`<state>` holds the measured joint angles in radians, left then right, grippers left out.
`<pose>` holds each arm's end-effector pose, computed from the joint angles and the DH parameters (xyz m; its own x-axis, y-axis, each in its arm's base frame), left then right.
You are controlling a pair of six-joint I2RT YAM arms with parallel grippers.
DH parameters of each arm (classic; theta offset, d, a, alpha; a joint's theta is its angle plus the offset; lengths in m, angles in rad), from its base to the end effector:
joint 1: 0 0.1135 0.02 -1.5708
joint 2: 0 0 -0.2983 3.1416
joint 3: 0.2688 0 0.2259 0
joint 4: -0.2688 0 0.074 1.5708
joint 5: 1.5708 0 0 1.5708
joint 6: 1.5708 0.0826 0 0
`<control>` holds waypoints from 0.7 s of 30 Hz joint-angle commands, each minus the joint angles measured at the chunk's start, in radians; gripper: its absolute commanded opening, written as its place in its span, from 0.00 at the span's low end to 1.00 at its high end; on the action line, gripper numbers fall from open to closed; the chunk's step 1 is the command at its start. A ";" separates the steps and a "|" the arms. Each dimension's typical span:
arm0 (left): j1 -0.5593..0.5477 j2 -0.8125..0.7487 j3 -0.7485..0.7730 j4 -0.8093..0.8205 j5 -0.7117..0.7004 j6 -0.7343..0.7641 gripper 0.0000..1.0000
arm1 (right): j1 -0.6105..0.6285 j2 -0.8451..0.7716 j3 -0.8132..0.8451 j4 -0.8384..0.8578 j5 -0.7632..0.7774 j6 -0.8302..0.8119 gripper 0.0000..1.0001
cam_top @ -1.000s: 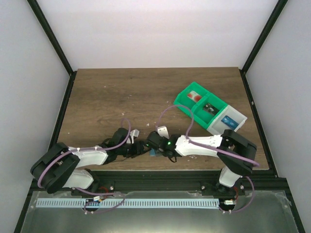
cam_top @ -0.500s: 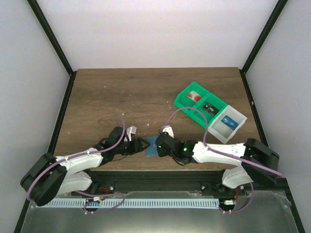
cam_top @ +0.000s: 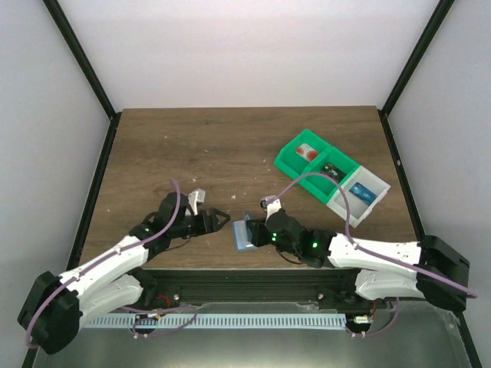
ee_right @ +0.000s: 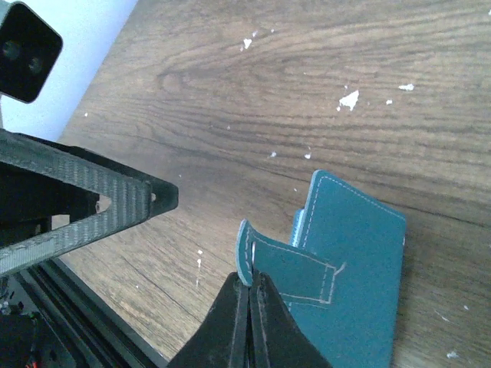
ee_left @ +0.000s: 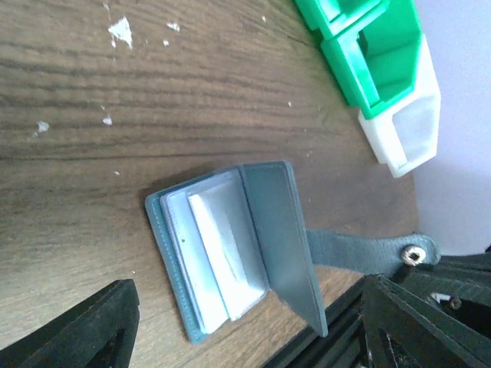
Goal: Take the credit cards out of the card holder
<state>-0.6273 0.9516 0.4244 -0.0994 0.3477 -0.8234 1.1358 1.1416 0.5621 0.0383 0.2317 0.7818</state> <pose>0.1358 -0.1332 0.2098 -0.8914 -0.2055 -0.4041 0.1788 0.6597 -0.7299 0.1197 0.2126 0.2361 -0.7175 0.0832 -0.6916 -0.4145 0.7469 0.5199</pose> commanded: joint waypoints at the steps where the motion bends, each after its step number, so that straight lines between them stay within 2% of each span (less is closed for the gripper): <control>1: 0.004 0.016 -0.035 0.033 0.085 0.019 0.82 | 0.006 0.003 -0.010 0.080 -0.001 0.035 0.01; 5: 0.004 0.102 -0.036 0.050 0.085 0.035 0.78 | 0.006 0.004 0.003 0.007 0.065 0.036 0.01; 12: 0.001 0.193 -0.068 0.117 0.093 0.025 0.68 | -0.038 -0.033 -0.001 -0.242 0.191 0.087 0.01; 21: -0.029 0.326 -0.101 0.299 0.160 -0.014 0.64 | -0.124 -0.094 -0.123 -0.251 0.147 0.147 0.01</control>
<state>-0.6380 1.2221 0.3435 0.0708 0.4503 -0.8150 1.0378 1.0641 0.4667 -0.1627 0.3603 0.8742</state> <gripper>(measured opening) 0.640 0.012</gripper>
